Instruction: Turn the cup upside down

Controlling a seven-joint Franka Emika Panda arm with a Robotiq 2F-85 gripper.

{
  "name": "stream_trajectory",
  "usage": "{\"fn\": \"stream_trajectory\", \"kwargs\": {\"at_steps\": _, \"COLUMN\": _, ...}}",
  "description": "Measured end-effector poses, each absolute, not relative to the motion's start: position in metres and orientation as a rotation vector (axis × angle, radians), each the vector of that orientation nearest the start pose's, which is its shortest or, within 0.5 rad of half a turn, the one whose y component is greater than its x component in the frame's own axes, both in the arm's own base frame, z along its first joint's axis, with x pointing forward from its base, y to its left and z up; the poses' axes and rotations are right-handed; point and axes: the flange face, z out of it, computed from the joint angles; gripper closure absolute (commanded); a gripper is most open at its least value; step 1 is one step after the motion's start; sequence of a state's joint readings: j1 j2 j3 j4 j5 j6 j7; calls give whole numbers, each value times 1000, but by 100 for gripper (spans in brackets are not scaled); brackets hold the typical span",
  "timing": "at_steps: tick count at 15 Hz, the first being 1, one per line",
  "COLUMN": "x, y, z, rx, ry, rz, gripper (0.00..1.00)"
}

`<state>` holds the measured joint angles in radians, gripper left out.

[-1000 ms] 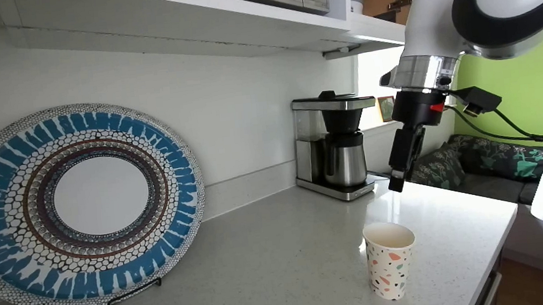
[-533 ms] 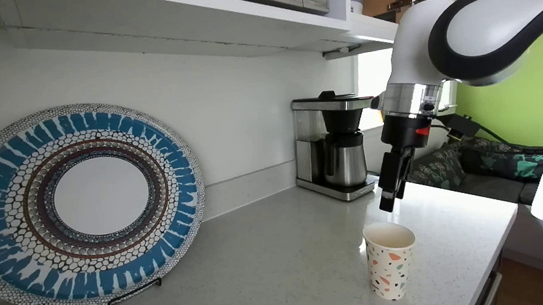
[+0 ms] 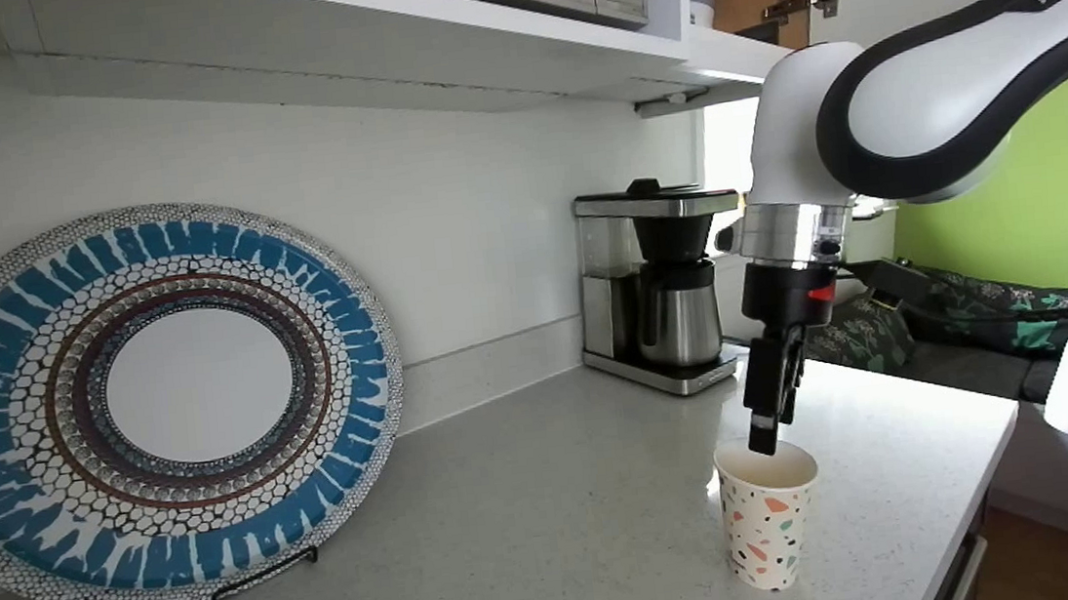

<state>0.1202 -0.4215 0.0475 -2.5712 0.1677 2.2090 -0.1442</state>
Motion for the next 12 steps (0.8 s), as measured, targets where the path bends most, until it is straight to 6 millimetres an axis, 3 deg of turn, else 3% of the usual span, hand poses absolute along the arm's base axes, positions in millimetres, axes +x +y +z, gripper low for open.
{"fn": "stream_trajectory", "kwargs": {"at_steps": 4, "x": 405, "y": 71, "z": 406, "rx": -3006, "ry": -309, "rz": -120, "gripper": 0}}
{"fn": "stream_trajectory", "kwargs": {"at_steps": 5, "x": 406, "y": 71, "z": 405, "rx": -3006, "ry": -306, "rz": -139, "gripper": 7}}
{"fn": "stream_trajectory", "kwargs": {"at_steps": 6, "x": 407, "y": 71, "z": 404, "rx": -3007, "ry": -304, "rz": -156, "gripper": 24}}
{"fn": "stream_trajectory", "kwargs": {"at_steps": 8, "x": 407, "y": 70, "z": 400, "rx": -3008, "ry": -300, "rz": -173, "gripper": 42}}
{"fn": "stream_trajectory", "kwargs": {"at_steps": 12, "x": 408, "y": 70, "z": 395, "rx": -3009, "ry": -297, "rz": -177, "gripper": 72}}
